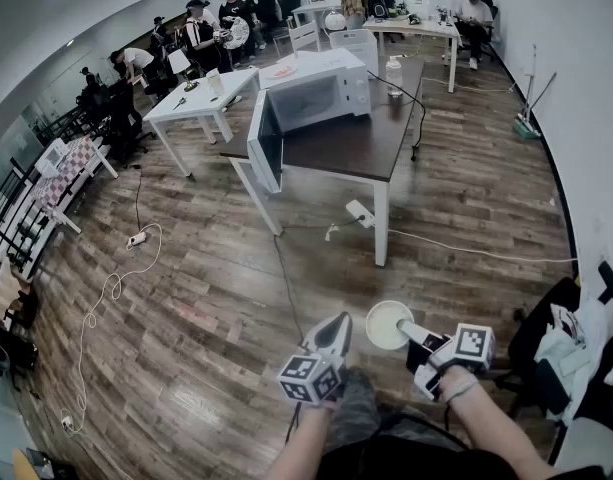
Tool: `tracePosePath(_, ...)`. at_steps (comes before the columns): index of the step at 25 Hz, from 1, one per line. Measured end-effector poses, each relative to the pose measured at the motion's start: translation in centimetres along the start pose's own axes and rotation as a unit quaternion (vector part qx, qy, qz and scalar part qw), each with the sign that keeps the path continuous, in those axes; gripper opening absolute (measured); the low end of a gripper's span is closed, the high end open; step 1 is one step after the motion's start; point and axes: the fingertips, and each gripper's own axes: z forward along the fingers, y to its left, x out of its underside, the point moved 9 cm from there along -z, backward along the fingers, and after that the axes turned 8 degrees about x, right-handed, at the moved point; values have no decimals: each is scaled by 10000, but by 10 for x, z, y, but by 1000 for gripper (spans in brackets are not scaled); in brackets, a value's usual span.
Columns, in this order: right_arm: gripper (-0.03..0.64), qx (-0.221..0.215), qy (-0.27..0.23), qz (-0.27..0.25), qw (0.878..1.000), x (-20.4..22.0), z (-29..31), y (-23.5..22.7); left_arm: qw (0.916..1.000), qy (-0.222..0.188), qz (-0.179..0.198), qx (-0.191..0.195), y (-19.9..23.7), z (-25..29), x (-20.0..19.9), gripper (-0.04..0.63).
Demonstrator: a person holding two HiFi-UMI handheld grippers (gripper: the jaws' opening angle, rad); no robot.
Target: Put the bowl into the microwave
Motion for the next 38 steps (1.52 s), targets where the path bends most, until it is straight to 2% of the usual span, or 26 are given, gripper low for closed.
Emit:
tracePosePath(5, 133, -59, -36, -6, 10000, -20, 8, 1, 10000, -56, -13, -80, 9, 18, -4, 2)
tracePosePath(13, 134, -60, -55, 53, 10000, -54, 41, 4, 10000, -15, -15, 43, 34, 60, -19, 2)
tracePosePath(26, 135, -39, -22, 174, 9998, -131, 165, 40, 9991, 98, -231, 346, 140, 142, -81, 2)
tracePosePath(32, 135, -135, -54, 244, 9996, -150, 215, 58, 9987, 152, -241, 420, 185, 162, -103, 2)
tracePosePath(38, 135, -131, -152, 320, 9993, -162, 239, 61, 9982, 156, -290, 494, 211, 178, -112, 2)
